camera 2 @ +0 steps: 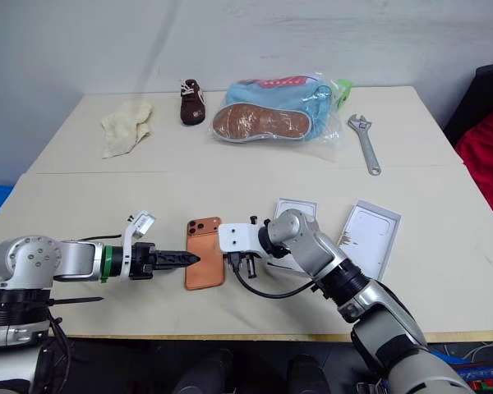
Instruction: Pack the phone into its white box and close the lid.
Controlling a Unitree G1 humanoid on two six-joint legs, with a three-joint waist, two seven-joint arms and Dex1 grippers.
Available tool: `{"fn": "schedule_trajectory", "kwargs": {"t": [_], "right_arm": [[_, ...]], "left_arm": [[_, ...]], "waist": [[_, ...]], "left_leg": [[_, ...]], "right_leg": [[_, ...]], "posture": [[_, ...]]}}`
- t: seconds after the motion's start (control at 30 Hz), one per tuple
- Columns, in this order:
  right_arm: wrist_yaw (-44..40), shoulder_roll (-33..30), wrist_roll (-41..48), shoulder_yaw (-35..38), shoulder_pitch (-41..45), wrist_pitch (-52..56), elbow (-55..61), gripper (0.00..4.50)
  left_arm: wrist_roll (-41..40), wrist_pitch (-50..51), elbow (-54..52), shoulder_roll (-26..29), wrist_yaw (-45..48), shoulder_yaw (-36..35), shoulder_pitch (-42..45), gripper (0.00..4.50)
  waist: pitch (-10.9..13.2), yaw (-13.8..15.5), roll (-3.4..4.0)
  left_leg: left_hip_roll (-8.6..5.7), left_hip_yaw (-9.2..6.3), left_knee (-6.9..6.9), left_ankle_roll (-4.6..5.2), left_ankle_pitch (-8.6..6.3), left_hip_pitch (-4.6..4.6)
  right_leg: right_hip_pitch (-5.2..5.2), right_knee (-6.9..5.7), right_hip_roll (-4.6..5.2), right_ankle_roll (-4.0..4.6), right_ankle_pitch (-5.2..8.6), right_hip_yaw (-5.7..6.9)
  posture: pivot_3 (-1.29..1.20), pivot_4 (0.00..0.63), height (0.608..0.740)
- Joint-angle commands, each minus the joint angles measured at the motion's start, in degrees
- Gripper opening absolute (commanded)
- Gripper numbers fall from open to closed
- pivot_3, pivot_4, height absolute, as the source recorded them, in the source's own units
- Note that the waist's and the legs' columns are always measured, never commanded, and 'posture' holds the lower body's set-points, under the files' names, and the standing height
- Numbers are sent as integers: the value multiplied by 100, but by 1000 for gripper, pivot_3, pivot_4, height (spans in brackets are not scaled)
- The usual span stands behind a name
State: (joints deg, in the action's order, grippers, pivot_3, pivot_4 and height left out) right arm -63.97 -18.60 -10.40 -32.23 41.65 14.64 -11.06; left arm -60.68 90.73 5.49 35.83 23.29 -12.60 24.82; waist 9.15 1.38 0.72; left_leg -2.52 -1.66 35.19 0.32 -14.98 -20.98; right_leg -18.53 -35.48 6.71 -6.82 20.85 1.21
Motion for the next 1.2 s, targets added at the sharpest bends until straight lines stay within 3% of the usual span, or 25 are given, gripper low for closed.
{"fn": "schedule_trajectory", "kwargs": {"t": [0.03,0.33,0.57,0.7,0.8,0.9,1.13,1.2], "right_arm": [[-43,157,132,-50,-73,-81,244,43],[-118,238,285,118,-220,-14,424,43],[-160,464,420,183,-225,12,484,43],[-166,394,269,125,-199,-160,361,43],[-185,397,265,145,-183,-226,285,43],[-164,453,299,133,-149,-257,219,43],[-101,406,284,118,-155,-339,200,43],[-100,346,281,126,-196,-376,246,0]], "left_arm": [[-621,177,470,-511,75,367,-114,4500],[-701,177,617,-430,-204,83,-34,4500],[-1465,177,607,-460,-300,-157,63,4500],[-1498,177,512,-340,-395,-208,8,4500],[-1663,177,622,-171,-449,-303,57,4500],[-1898,177,689,-57,-409,-263,95,4500],[-1578,177,784,-155,-801,-335,63,4500],[-1415,176,787,-123,-855,-447,34,4114]], "waist": [[1,4,-7],[14,-1,-27],[43,-13,-61],[72,-29,-94],[96,-152,-154],[96,-197,-162],[104,-283,-165],[105,-289,-166]], "left_leg": [[-2,-5,0,0,0,-5],[-6,-11,-11,-8,-1,-26],[-3,-11,-18,-17,-1,-33],[1,-11,-20,-27,1,-36],[11,-10,-21,-46,7,-63],[14,-10,-10,-62,24,-150],[30,-7,-14,-54,36,-158],[29,-7,-12,-68,30,-156]], "right_leg": [[-1,4,0,-1,0,3],[-7,35,-1,-2,-1,11],[-12,43,-2,-4,-2,13],[-16,44,-5,-4,-2,15],[-46,38,-15,-3,-2,15],[-123,-11,-20,0,-4,10],[-138,-13,-30,15,5,24],[-136,-16,-30,15,5,25]], "posture": [[0,150,740],[0,150,740],[0,150,740],[0,150,740],[0,150,740],[0,150,740],[0,150,740],[0,150,740]]}}
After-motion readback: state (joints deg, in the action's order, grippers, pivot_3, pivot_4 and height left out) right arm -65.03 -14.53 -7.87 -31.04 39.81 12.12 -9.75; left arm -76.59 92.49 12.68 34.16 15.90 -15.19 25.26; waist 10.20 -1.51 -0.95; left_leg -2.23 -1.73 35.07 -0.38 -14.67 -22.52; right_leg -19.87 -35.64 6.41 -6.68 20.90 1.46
